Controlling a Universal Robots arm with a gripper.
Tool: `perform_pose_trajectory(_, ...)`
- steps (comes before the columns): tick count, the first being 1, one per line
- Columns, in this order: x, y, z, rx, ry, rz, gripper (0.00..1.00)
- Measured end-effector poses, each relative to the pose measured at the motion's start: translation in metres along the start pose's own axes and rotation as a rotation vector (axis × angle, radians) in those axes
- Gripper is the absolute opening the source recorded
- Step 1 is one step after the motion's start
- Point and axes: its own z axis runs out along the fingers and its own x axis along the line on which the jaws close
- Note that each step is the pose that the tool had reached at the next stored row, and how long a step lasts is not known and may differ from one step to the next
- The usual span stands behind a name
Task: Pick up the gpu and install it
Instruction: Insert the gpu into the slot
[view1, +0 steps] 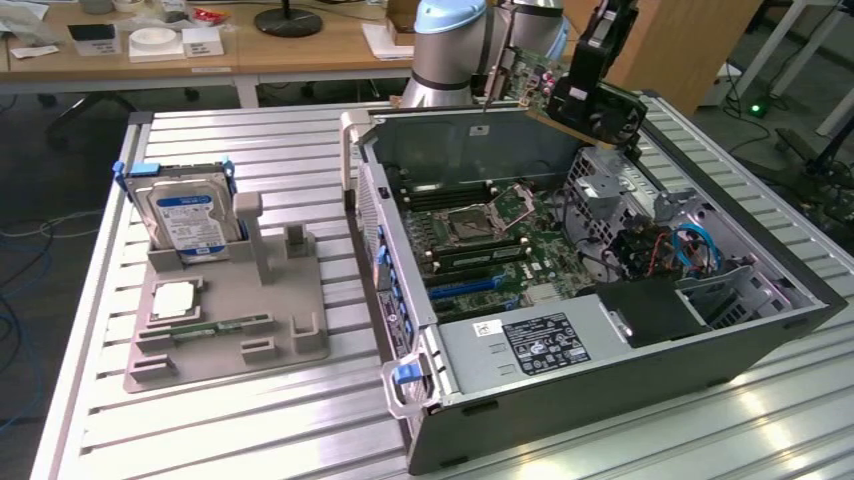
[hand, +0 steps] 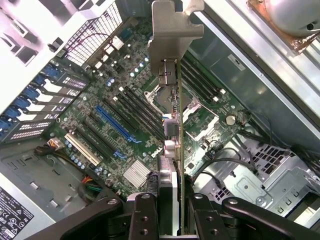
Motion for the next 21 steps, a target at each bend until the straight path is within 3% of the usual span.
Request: perform_pose_trajectory(21, 0.0000, 0.0000, 0.0000, -0.0001, 0.0006, -0.021, 0.28)
